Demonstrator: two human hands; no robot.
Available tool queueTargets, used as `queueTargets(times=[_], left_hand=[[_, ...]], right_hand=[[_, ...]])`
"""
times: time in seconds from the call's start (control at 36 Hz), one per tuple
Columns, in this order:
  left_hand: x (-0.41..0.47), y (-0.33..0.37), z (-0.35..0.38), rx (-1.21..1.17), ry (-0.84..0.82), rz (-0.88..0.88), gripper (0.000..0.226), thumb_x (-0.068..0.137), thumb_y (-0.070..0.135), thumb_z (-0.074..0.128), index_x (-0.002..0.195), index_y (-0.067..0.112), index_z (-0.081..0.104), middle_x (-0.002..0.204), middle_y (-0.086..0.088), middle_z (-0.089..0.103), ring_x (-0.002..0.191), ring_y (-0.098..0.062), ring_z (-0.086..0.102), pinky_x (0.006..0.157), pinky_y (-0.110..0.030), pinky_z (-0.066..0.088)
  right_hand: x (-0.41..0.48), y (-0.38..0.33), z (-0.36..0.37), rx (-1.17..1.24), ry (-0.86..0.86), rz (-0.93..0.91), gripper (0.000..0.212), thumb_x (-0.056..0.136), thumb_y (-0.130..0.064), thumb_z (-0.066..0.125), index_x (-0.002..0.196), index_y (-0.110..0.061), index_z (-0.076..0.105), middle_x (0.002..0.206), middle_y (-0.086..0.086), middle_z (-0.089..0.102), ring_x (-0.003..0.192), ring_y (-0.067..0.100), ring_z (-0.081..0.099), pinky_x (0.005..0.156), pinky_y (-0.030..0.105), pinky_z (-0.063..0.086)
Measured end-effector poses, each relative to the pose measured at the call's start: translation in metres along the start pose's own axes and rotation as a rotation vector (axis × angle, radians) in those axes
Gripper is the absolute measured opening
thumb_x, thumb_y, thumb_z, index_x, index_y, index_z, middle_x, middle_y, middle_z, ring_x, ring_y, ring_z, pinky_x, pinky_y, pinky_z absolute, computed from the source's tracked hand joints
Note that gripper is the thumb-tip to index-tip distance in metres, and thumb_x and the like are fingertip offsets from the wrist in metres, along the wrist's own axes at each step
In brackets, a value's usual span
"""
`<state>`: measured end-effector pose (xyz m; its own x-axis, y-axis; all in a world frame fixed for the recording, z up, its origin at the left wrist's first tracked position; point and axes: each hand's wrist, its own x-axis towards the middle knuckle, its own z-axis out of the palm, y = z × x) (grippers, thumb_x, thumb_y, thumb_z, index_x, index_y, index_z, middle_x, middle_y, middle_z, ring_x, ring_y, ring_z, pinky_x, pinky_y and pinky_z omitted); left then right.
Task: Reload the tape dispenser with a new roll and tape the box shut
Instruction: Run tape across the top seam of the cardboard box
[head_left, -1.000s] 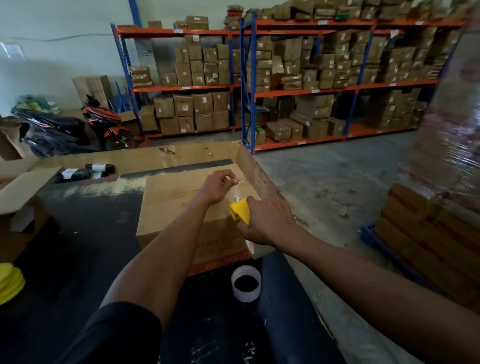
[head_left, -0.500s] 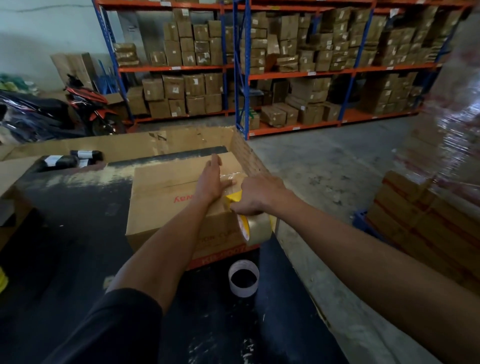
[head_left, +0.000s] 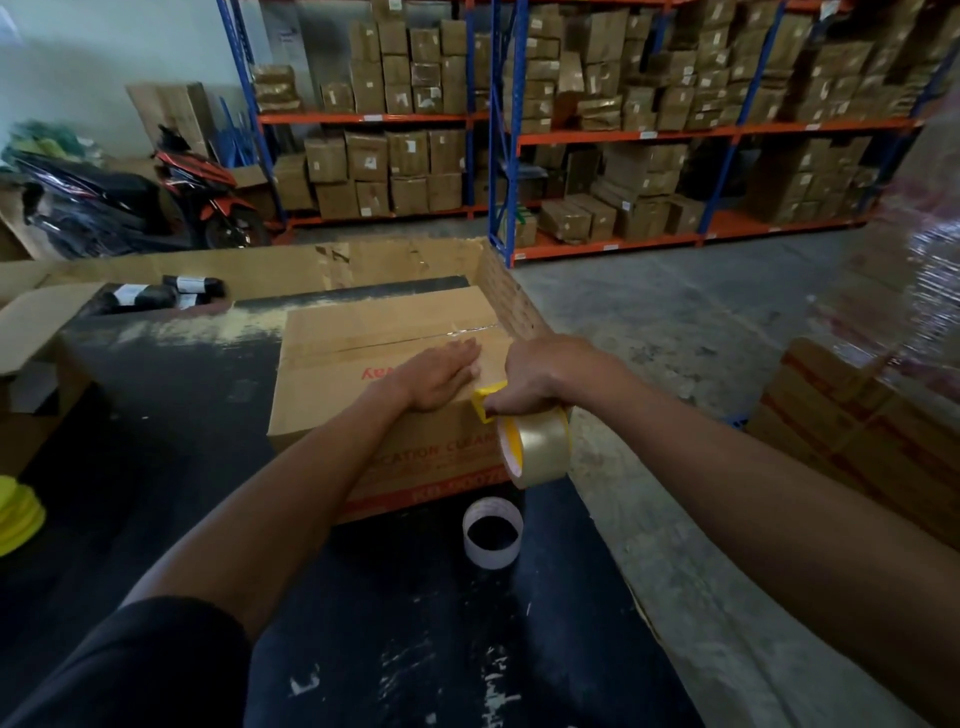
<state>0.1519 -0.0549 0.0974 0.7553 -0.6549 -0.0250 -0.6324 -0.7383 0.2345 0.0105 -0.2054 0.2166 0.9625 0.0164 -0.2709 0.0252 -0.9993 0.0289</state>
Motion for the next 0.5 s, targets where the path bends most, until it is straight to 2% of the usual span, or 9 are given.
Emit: queueTargets(times=[0.08,0.19,0.31,0.36,0.42,0.5], left_hand=[[0.004,0.008,-0.002,0.070,-0.034,-0.077,0.072,0.108,0.052,0.030,0.165,0.014,0.011,0.174,-0.004,0.008,0.161,-0.021,0.008,0.130,-0.044,0.011],[0.006,0.011,-0.003,0.086,-0.081,-0.121,0.075,0.104,0.061,0.032,0.165,0.025,0.010,0.174,0.001,0.005,0.161,-0.019,0.006,0.129,-0.049,0.010],[0.009,0.017,-0.006,0.041,-0.069,-0.171,0.077,0.102,0.061,0.040,0.165,0.027,0.014,0.174,0.003,0.009,0.161,-0.018,0.008,0.129,-0.050,0.009],[0.008,0.019,-0.002,0.050,-0.041,-0.190,0.077,0.101,0.063,0.039,0.165,0.028,0.014,0.174,0.004,0.009,0.161,-0.017,0.008,0.129,-0.050,0.009],[0.005,0.019,0.003,0.099,-0.029,-0.197,0.079,0.100,0.069,0.030,0.165,0.030,0.010,0.174,0.005,0.006,0.161,-0.018,0.005,0.129,-0.050,0.007],[-0.001,0.021,0.007,0.130,-0.024,-0.194,0.082,0.098,0.073,0.023,0.165,0.030,0.005,0.174,0.005,0.002,0.162,-0.020,0.001,0.130,-0.048,0.005]], right_hand=[[-0.006,0.003,0.002,-0.002,-0.022,-0.010,0.044,0.091,-0.061,0.058,0.094,-0.017,0.053,0.100,0.007,0.057,0.088,0.027,0.058,0.072,0.035,0.048],[-0.005,0.004,0.012,0.042,-0.036,0.001,0.045,0.089,-0.060,0.061,0.089,-0.015,0.054,0.084,0.004,0.054,0.083,0.028,0.059,0.079,0.039,0.057],[-0.003,0.004,0.017,0.088,-0.006,0.023,0.043,0.088,-0.058,0.062,0.074,-0.019,0.048,0.092,0.006,0.059,0.084,0.027,0.061,0.077,0.037,0.055],[-0.004,0.007,0.019,0.095,0.003,0.028,0.046,0.088,-0.060,0.060,0.078,-0.017,0.051,0.095,0.007,0.060,0.086,0.028,0.061,0.080,0.038,0.056],[-0.005,0.009,0.024,0.082,0.011,0.031,0.045,0.088,-0.062,0.060,0.092,-0.017,0.056,0.098,0.007,0.060,0.090,0.028,0.060,0.085,0.039,0.056],[-0.003,0.005,0.031,0.075,0.046,0.037,0.047,0.087,-0.060,0.062,0.109,-0.018,0.063,0.101,0.005,0.058,0.100,0.029,0.061,0.084,0.038,0.051]])
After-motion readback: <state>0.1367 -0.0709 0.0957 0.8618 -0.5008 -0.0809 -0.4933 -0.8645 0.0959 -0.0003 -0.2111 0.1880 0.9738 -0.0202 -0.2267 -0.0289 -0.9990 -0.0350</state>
